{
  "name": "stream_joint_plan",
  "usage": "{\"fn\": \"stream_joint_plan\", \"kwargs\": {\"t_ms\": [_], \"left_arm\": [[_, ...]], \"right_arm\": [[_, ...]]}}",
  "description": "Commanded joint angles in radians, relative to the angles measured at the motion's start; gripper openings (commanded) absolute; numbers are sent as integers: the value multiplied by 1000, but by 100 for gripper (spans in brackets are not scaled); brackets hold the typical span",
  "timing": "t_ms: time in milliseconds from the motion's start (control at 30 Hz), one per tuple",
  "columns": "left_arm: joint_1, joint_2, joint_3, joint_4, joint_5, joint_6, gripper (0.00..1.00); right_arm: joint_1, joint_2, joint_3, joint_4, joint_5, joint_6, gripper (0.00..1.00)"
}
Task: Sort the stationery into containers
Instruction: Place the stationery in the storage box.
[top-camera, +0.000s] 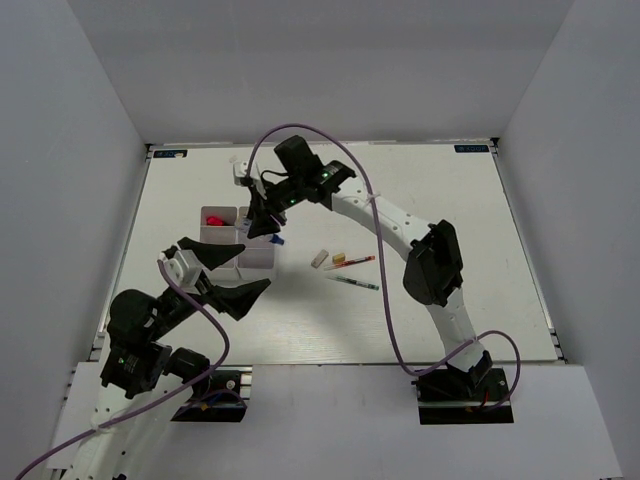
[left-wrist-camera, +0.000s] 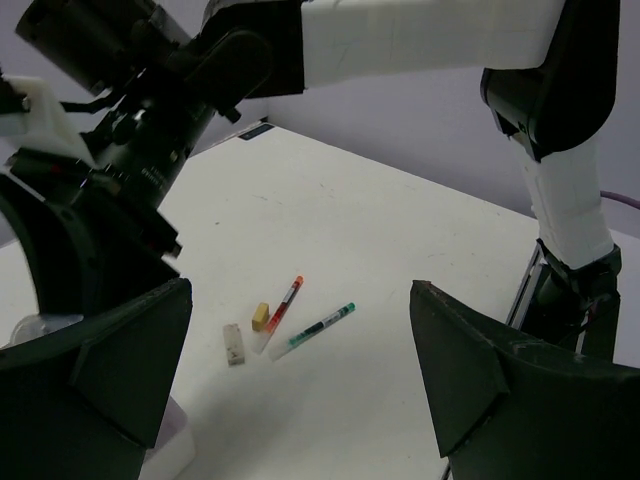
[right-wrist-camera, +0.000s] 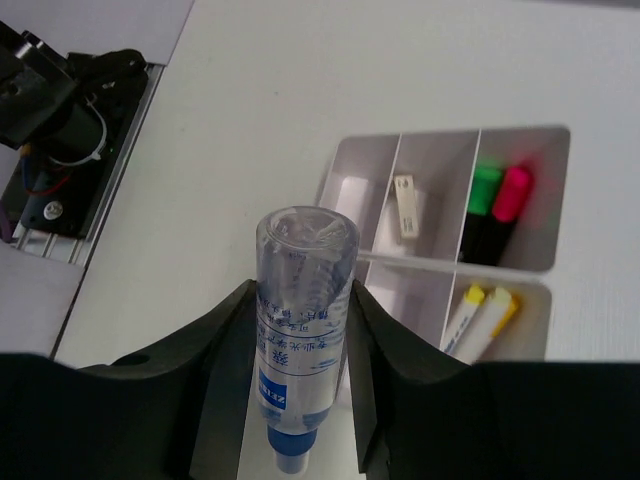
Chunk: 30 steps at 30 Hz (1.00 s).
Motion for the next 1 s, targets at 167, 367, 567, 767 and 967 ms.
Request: {"fn": "stream_joint_plan", "kwargs": {"t_ms": [167, 367, 567, 767, 967], "left_arm": [[17, -9, -5, 27, 61, 20, 99], [17, -38, -16, 36, 71, 20, 99], [26, -38, -16, 36, 80, 20, 99], [26, -38, -16, 36, 80, 20, 99], [26, -38, -16, 36, 80, 20, 99]], "right_arm": [[90, 82, 160, 333, -27, 125, 0], [117, 179, 243, 473, 4, 168, 0], [125, 202, 258, 465, 56, 141, 0], [97, 171, 182, 435, 64, 79, 0], [67, 162, 137, 412, 24, 52, 0]]}}
